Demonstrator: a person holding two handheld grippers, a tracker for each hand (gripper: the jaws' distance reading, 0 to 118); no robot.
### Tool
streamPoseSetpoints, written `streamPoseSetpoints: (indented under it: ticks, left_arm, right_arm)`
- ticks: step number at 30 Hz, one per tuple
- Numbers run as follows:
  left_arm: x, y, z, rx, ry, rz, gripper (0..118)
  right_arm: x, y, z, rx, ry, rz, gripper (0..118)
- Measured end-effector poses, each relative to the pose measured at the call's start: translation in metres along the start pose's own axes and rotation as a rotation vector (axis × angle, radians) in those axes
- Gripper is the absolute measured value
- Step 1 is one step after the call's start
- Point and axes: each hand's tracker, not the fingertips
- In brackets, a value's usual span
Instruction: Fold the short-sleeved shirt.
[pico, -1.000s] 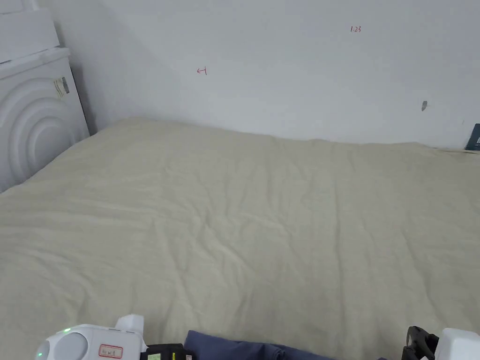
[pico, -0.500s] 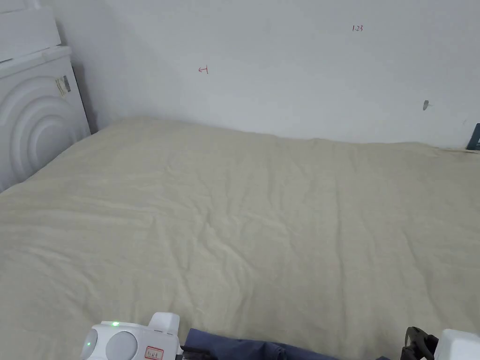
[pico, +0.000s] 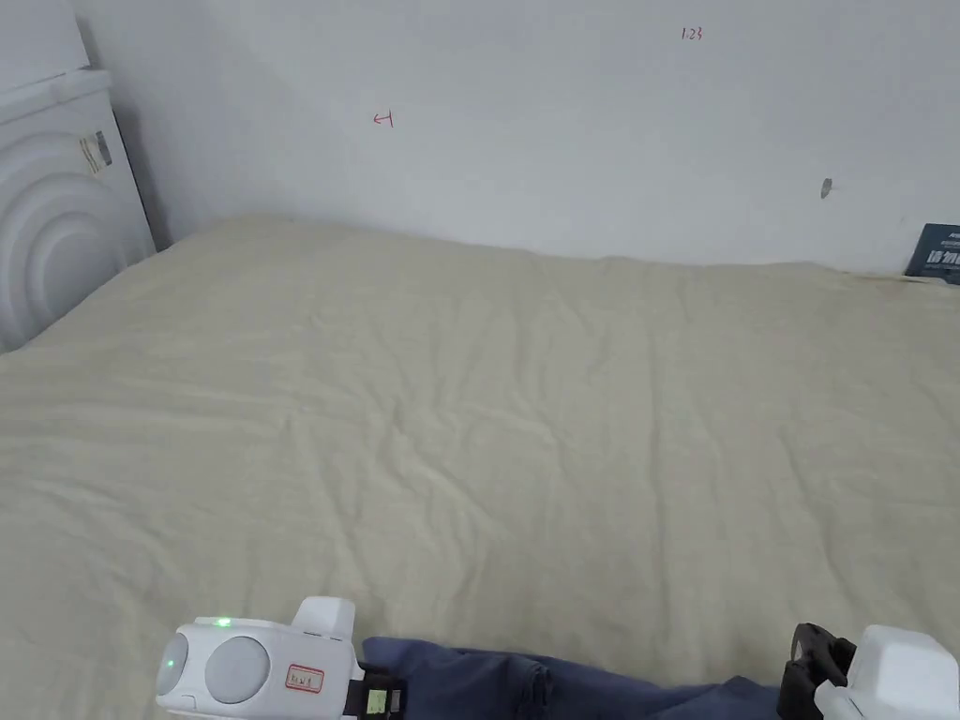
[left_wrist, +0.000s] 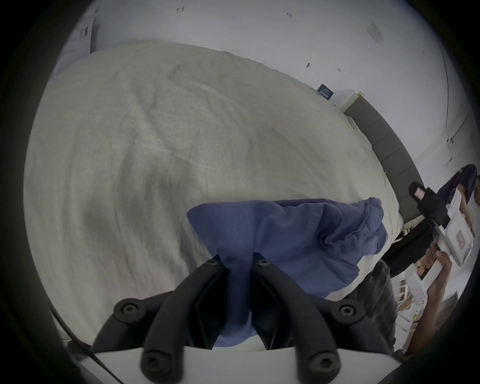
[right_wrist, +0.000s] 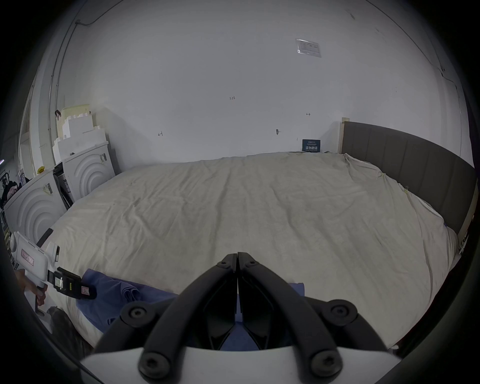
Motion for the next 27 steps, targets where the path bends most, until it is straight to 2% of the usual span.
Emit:
streamPoseSetpoints:
  ticks: [8, 15, 22, 27]
  left_arm:
    - [-0.012, 0.009, 0.031, 0.030, -0.133, 0.078, 5]
    - [-0.005, 0.023, 0.083, 0.070, -0.149, 0.016, 5]
    - [-0.007, 0.030, 0.140, 0.080, -0.035, -0.079, 5]
    - [-0.015, 0.035, 0.170, 0.080, 0.081, -0.093, 5]
  right_arm:
    - [0.005, 0.000, 0.002, -0.001, -0.005, -0.010, 1]
    - [0.012, 0.002, 0.003, -0.003, -0.016, -0.030, 1]
    - [0.016, 0.004, 0.001, 0.000, -0.019, -0.041, 1]
    - [0.016, 0.006, 0.000, 0.004, -0.012, -0.046, 1]
